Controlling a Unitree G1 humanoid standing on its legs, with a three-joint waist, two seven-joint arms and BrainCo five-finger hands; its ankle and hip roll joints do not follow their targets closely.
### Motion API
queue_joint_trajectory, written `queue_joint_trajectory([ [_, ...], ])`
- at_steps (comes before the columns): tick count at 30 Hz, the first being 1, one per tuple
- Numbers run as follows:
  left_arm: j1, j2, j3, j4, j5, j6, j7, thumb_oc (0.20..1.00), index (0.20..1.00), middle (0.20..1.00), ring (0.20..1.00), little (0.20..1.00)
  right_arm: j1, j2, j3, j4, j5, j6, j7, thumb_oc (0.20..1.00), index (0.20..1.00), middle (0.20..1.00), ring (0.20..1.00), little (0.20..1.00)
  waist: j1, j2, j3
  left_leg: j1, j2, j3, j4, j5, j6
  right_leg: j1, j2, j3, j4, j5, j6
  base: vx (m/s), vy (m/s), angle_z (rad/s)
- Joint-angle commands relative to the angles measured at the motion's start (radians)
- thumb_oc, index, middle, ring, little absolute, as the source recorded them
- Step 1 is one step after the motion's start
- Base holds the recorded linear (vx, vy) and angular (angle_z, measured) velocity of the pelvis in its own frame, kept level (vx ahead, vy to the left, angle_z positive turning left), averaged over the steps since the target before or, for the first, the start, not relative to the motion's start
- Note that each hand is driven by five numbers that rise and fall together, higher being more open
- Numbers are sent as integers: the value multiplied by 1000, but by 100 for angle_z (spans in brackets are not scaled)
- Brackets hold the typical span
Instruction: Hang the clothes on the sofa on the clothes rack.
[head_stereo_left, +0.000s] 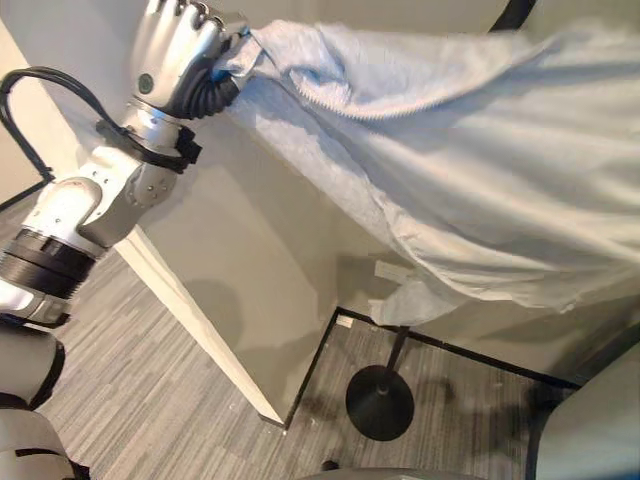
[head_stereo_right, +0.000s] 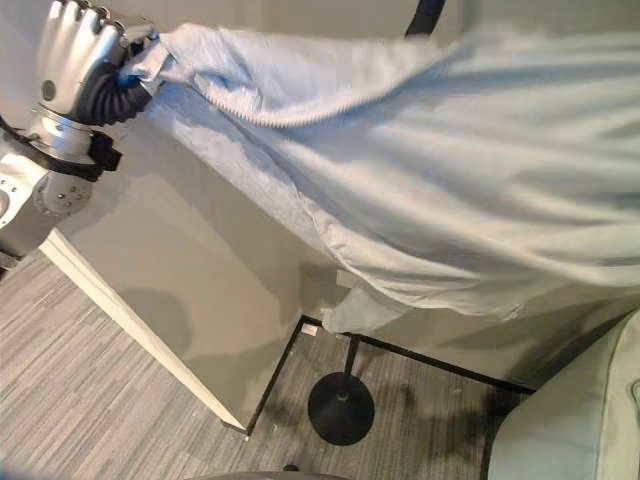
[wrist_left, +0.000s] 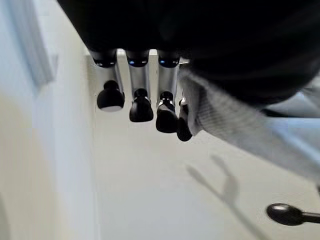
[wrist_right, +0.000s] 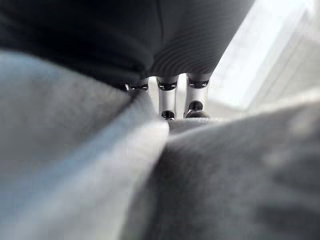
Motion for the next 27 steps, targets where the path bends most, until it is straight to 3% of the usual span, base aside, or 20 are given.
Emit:
queue_joint_trajectory([
  [1, -156, 124, 58, 312, -55, 80, 5, 200, 200, 200, 200, 200, -124, -23, 102, 39, 21, -18, 47, 200, 200, 200, 200, 200, 43, -33, -68, 71, 25, 41, 1, -108, -86, -63, -35, -32, -14, 166, 53, -40, -13, -3],
  [3, -180, 100, 19, 355, -64, 79, -10, 200, 200, 200, 200, 200, -188, 8, 174, 62, 17, -22, 61, 200, 200, 200, 200, 200, 40, -31, -66, 74, 26, 41, 1, -107, -86, -64, -34, -32, -9, 165, 52, 0, 0, 0],
  [4, -204, 55, -39, 417, -67, 71, -39, 200, 200, 200, 200, 200, -262, 54, 275, 128, 17, -33, 82, 200, 200, 200, 200, 200, 37, -26, -64, 76, 26, 40, 1, -105, -86, -64, -32, -34, -7, 163, 50, 0, 0, 0],
  [7, -223, 11, -97, 475, -51, 65, -66, 200, 200, 200, 200, 200, -306, 105, 354, 175, 6, -42, 107, 200, 200, 200, 200, 200, 35, -21, -61, 75, 26, 38, 1, -102, -87, -63, -30, -36, -7, 164, 49, -4, -9, 7],
  [9, -249, -49, -160, 558, -40, 68, -93, 200, 200, 200, 200, 200, -343, 167, 411, 223, -1, -46, 128, 200, 200, 200, 200, 200, 34, -19, -55, 73, 28, 36, 1, -99, -87, -65, -30, -38, -8, 164, 48, 14, -24, 1],
  [10, -286, -120, -233, 668, -28, 68, -128, 200, 200, 200, 200, 200, -372, 220, 473, 294, -18, -49, 158, 200, 200, 200, 200, 200, 36, -20, -49, 69, 29, 33, 1, -94, -89, -67, -28, -41, -11, 166, 48, 0, 0, 0],
  [15, -328, -227, -262, 859, -56, 105, -172, 200, 200, 200, 200, 200, -460, 321, 568, 383, -64, -22, 210, 200, 200, 200, 200, 200, 42, -26, -26, 48, 33, 33, 1, -94, -89, -89, -24, -38, 3, 170, 51, 49, -29, 3],
  [18, -292, -321, -245, 925, -67, 117, -219, 200, 200, 200, 200, 200, -451, 367, 571, 421, -67, -3, 257, 200, 200, 200, 200, 200, 51, -37, -13, 26, 28, 31, 1, -77, -92, -101, -31, -40, 13, 205, 56, 147, -28, -3],
  [20, -205, -370, -198, 941, -56, 118, -235, 200, 200, 200, 200, 200, -367, 400, 508, 422, -63, -2, 274, 200, 200, 200, 200, 200, 54, -40, -9, 19, 23, 30, 1, -80, -91, -96, -33, -44, -6, 209, 57, 134, -22, -1],
  [25, -83, -425, -120, 924, -76, 119, -235, 200, 200, 200, 200, 200, -216, 464, 403, 366, -55, -3, 279, 200, 200, 200, 200, 200, 56, -41, 10, -2, 18, 31, 1, -79, -87, -109, -42, -42, -12, 224, 62, 18, -21, -4],
  [27, -21, -441, -91, 907, -78, 118, -234, 200, 200, 200, 200, 200, -158, 507, 375, 314, -66, -7, 283, 200, 200, 200, 200, 200, 61, -34, 35, -20, 22, 37, 1, -85, -81, -133, -40, -38, 12, 198, 62, -78, 2, -7],
])
